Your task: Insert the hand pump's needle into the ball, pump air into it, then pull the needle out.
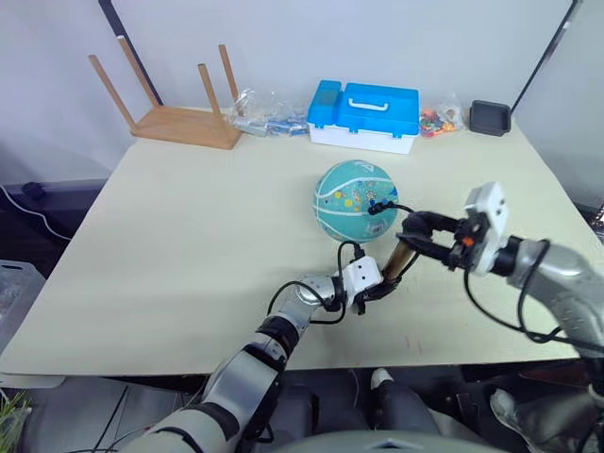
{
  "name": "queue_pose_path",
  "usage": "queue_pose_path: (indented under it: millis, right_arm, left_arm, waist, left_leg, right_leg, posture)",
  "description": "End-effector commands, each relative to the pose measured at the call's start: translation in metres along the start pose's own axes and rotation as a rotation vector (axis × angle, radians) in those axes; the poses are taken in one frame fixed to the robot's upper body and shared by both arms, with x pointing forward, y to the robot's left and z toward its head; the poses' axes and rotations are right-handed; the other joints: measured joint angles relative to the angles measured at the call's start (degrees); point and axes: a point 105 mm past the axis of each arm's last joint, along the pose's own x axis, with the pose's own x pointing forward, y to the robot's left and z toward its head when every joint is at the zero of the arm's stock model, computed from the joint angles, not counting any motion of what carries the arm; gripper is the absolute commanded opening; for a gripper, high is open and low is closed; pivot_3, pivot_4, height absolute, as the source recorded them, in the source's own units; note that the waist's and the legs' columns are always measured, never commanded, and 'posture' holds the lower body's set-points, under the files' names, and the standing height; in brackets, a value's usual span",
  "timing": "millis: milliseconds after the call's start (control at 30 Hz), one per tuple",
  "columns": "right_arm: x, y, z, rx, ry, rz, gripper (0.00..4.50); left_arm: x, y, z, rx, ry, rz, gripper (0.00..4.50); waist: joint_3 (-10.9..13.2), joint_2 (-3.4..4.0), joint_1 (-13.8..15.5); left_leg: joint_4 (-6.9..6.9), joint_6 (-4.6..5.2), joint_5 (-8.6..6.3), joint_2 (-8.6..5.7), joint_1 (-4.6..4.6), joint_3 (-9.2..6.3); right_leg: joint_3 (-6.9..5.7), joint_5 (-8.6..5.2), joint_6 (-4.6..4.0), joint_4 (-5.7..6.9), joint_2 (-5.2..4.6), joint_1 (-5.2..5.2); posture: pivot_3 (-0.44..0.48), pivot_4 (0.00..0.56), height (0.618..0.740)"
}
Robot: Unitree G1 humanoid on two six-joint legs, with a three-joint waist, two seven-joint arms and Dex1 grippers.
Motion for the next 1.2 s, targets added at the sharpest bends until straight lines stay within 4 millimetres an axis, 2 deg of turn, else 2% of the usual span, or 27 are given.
queue_pose_path:
  millis: [33,133,267,333,400,467,600,800,967,1133,1200]
  right_arm:
    - [0.002,0.0,-0.062,0.128,0.194,-0.025,2.05]
    - [0.003,-0.006,-0.032,0.065,0.117,-0.03,2.05]
    - [-0.01,-0.012,0.01,-0.019,0.048,-0.051,2.05]
    - [-0.019,-0.014,0.032,-0.049,0.014,-0.06,2.05]
    - [-0.033,-0.015,0.064,-0.088,-0.034,-0.07,2.05]
    - [-0.04,-0.014,0.08,-0.106,-0.052,-0.074,2.05]
    - [-0.064,-0.008,0.14,-0.175,-0.146,-0.083,2.05]
    - [-0.081,-0.004,0.171,-0.203,-0.163,-0.115,2.05]
    - [-0.082,-0.003,0.169,-0.208,-0.105,-0.127,2.05]
    - [-0.061,-0.01,0.12,-0.107,-0.017,-0.133,2.05]
    - [-0.049,-0.012,0.081,-0.044,0.062,-0.132,2.05]
  left_arm:
    - [-0.016,-0.026,-0.05,-0.08,0.171,-0.069,1.1]
    - [-0.016,-0.023,-0.049,-0.08,0.174,-0.061,1.1]
    - [-0.014,-0.02,-0.047,-0.08,0.174,-0.056,1.1]
    - [-0.013,-0.02,-0.046,-0.081,0.172,-0.055,1.1]
    - [-0.011,-0.021,-0.045,-0.082,0.171,-0.059,1.1]
    - [-0.01,-0.021,-0.045,-0.083,0.172,-0.064,1.1]
    - [-0.009,-0.024,-0.045,-0.079,0.179,-0.083,1.1]
    - [-0.009,-0.025,-0.045,-0.07,0.182,-0.093,1.1]
    - [-0.009,-0.027,-0.045,-0.064,0.178,-0.103,1.1]
    - [-0.011,-0.032,-0.046,-0.06,0.174,-0.123,1.1]
    - [-0.012,-0.034,-0.047,-0.059,0.172,-0.127,1.1]
  waist:
    - [-0.09,0.07,-0.01]
    - [-0.09,0.11,-0.01]
    - [0.01,0.2,0.15]
    - [0.14,0.29,0.3]
    - [0.63,0.55,0.48]
    - [0.84,0.74,0.56]
    - [1.15,0.88,1.04]
    - [1.32,0.81,1.53]
    - [1.32,0.8,1.68]
    - [1.03,0.53,1.66]
    - [0.88,0.43,1.54]
  left_leg:
    - [0.0,0.0,0.0,0.02,0.0,0.0]
    - [0.0,0.0,0.0,0.08,0.0,-0.03]
    - [0.01,-0.01,0.01,0.05,-0.08,-0.01]
    - [0.02,-0.01,0.01,0.04,-0.13,-0.01]
    - [0.1,0.0,0.01,-0.04,-0.23,0.0]
    - [0.24,0.0,0.01,-0.09,-0.46,-0.02]
    - [0.46,0.01,0.02,-0.19,-1.06,-0.18]
    - [0.49,0.02,0.02,-0.25,-1.25,-0.19]
    - [0.52,0.02,0.02,-0.22,-1.46,-0.11]
    - [0.49,0.02,0.02,-0.15,-1.38,-0.09]
    - [0.49,0.02,0.02,-0.15,-1.31,0.01]
  right_leg:
    - [0.01,0.0,0.0,0.0,0.02,0.0]
    - [0.01,0.0,-0.01,0.0,0.11,-0.01]
    - [0.02,0.0,-0.02,0.0,0.07,-0.09]
    - [0.02,0.0,-0.01,-0.02,0.05,-0.11]
    - [0.01,0.02,0.01,-0.02,-0.06,-0.14]
    - [-0.03,0.03,0.03,-0.02,-0.11,-0.3]
    - [-0.19,0.21,-0.17,-0.01,-0.22,-0.71]
    - [-0.22,0.22,-0.17,-0.01,-0.35,-0.87]
    - [-0.18,0.23,-0.17,0.06,-0.35,-1.12]
    - [-0.17,0.22,-0.18,0.06,-0.35,-1.07]
    - [-0.09,0.22,-0.17,0.08,-0.34,-1.05]
  posture:
    - [0.0,0.15,0.74]
    - [0.0,0.15,0.74]
    - [0.0,0.15,0.74]
    - [0.0,0.15,0.74]
    - [0.0,0.15,0.74]
    - [0.0,0.15,0.74]
    - [0.0,0.15,0.74]
    - [0.0,0.15,0.74]
    - [0.0,0.15,0.74]
    - [0.0,0.15,0.74]
    - [0.0,0.15,0.74]
